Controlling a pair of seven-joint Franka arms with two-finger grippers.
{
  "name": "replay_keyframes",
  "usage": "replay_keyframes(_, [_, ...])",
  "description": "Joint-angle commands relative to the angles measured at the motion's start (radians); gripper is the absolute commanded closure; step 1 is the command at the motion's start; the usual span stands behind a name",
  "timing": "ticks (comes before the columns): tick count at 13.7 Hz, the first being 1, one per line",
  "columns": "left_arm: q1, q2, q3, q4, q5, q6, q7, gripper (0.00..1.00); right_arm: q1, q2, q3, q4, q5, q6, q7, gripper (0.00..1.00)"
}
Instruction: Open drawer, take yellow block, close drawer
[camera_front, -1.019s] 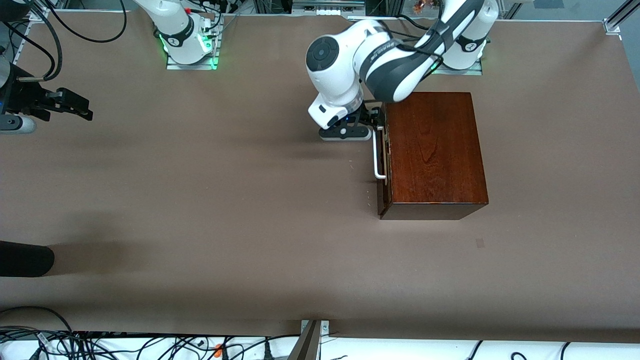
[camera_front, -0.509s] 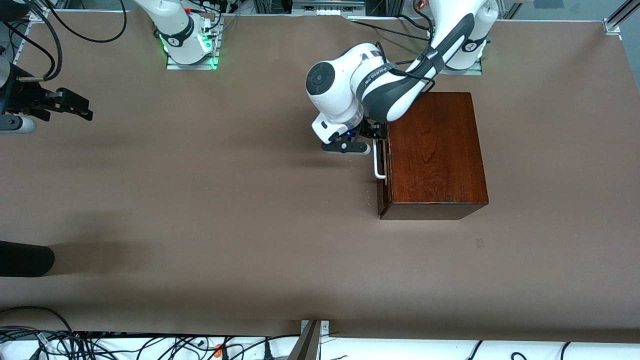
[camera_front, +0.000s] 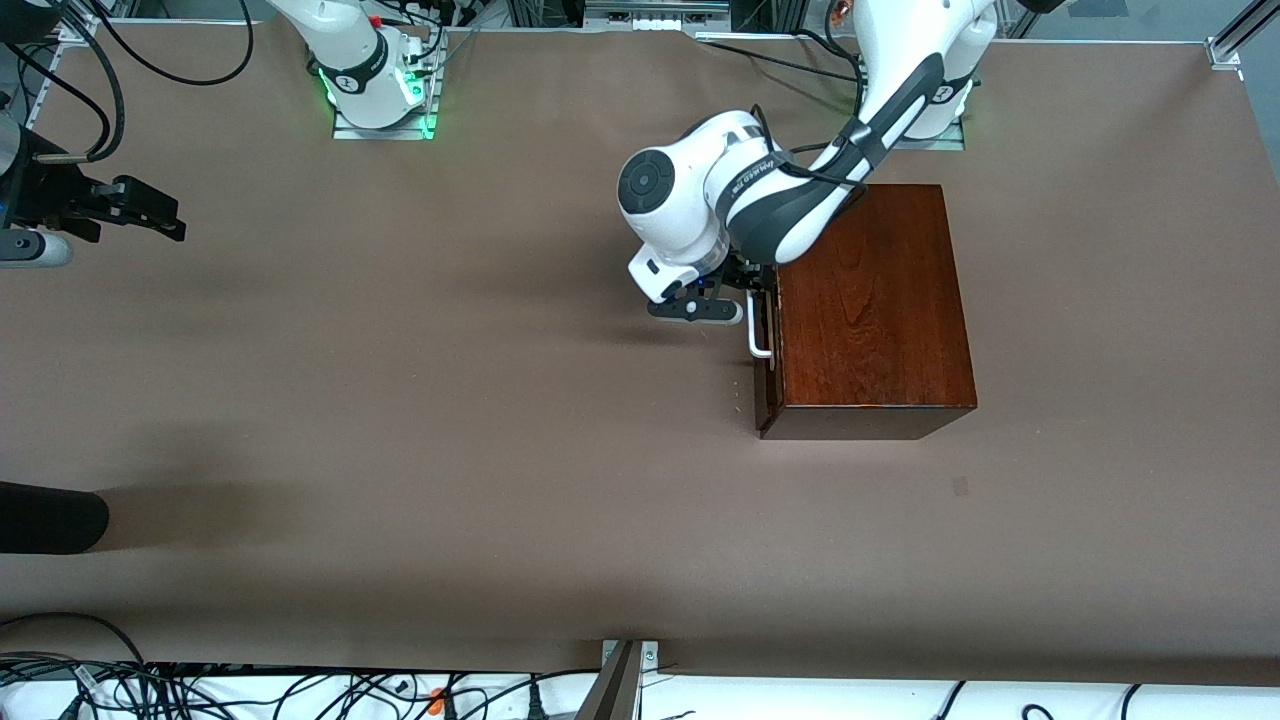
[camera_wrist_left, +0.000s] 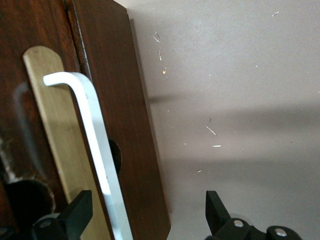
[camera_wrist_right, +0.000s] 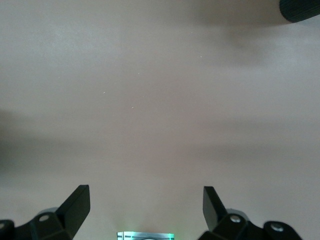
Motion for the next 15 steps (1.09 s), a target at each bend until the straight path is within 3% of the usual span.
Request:
replay_keyframes(1, [-0.005,0.035,0.003,0.036,0.05,0.003,-0.023,0.0,-0.017,0.001,0.015,0.008,-0.013,-0.013,-0.011,0.0])
replay_keyframes(11, [-0.027,0.063,0.004,0.045,0.067,0.031,-0.12,0.0,-0.017,-0.001,0.015,0.008,-0.013,-0.013,-0.011,0.0])
replay_keyframes(15, [-0.071,0.109,0.004,0.109,0.065,0.031,-0.166,0.0,-0.017,0.001,0.015,0.008,-0.013,-0.013,-0.011,0.0])
